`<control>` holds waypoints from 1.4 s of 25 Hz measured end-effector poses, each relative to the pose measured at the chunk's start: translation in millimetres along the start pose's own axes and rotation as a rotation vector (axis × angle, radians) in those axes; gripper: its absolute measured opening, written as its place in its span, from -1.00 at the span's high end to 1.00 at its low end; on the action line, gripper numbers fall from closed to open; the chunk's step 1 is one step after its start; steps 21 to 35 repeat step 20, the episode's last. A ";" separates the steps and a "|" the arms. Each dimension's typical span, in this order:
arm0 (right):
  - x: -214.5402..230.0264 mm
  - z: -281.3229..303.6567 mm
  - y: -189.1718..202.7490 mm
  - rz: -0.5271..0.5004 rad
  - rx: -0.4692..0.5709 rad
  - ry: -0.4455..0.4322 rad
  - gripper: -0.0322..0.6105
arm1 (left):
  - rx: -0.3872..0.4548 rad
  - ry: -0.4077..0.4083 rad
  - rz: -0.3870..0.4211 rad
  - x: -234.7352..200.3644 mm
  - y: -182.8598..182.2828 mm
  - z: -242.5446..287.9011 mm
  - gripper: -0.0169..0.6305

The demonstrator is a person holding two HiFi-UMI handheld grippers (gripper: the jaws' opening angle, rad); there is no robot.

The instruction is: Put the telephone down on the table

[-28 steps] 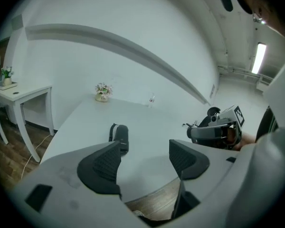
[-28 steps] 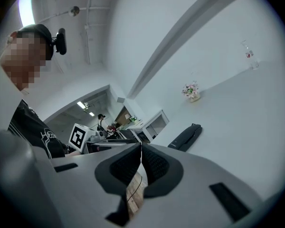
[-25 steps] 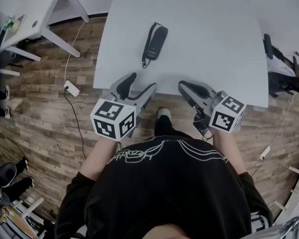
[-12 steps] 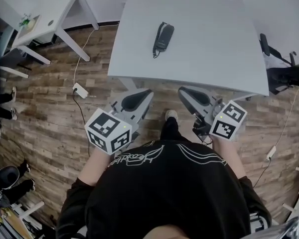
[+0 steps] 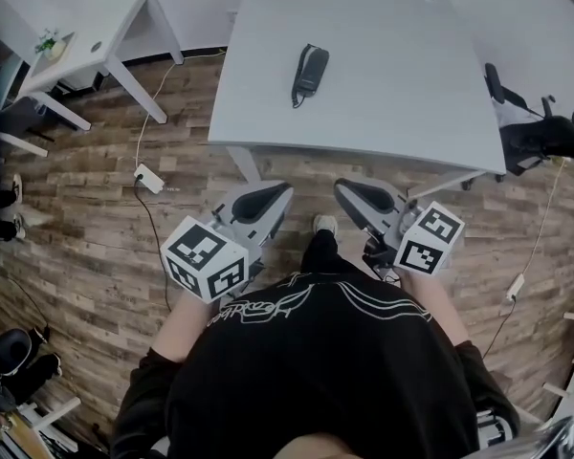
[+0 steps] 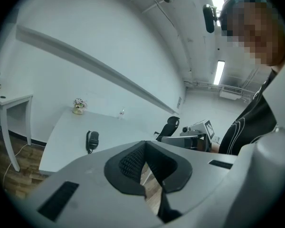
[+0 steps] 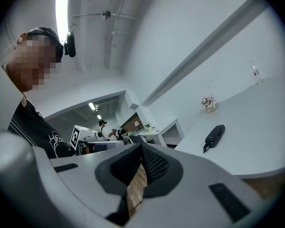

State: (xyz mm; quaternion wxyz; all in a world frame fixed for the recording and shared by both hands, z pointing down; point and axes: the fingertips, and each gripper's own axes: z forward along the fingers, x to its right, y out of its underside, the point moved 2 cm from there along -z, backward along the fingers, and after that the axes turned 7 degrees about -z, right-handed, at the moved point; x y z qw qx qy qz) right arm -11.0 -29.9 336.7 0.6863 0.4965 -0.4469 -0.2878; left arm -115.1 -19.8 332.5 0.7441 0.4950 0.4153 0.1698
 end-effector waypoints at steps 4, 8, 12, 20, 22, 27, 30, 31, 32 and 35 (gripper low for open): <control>-8.1 0.3 2.3 -0.008 -0.022 0.000 0.79 | 0.019 0.004 -0.017 0.5 2.6 -3.6 0.92; -13.6 0.8 5.2 -0.011 -0.036 0.004 0.79 | 0.030 0.005 -0.036 -0.3 7.2 -9.0 0.92; -18.3 0.6 8.1 -0.019 -0.049 0.002 0.79 | 0.038 -0.003 -0.027 0.3 9.2 -13.5 0.92; -27.3 1.0 9.8 -0.030 -0.051 -0.009 0.79 | 0.048 -0.016 -0.009 5.4 12.3 -21.3 0.92; -27.3 1.0 9.8 -0.030 -0.051 -0.009 0.79 | 0.048 -0.016 -0.009 5.4 12.3 -21.3 0.92; -27.3 1.0 9.8 -0.030 -0.051 -0.009 0.79 | 0.048 -0.016 -0.009 5.4 12.3 -21.3 0.92; -27.3 1.0 9.8 -0.030 -0.051 -0.009 0.79 | 0.048 -0.016 -0.009 5.4 12.3 -21.3 0.92; -27.3 1.0 9.8 -0.030 -0.051 -0.009 0.79 | 0.048 -0.016 -0.009 5.4 12.3 -21.3 0.92; -27.3 1.0 9.8 -0.030 -0.051 -0.009 0.79 | 0.048 -0.016 -0.009 5.4 12.3 -21.3 0.92; -27.3 1.0 9.8 -0.030 -0.051 -0.009 0.79 | 0.048 -0.016 -0.009 5.4 12.3 -21.3 0.92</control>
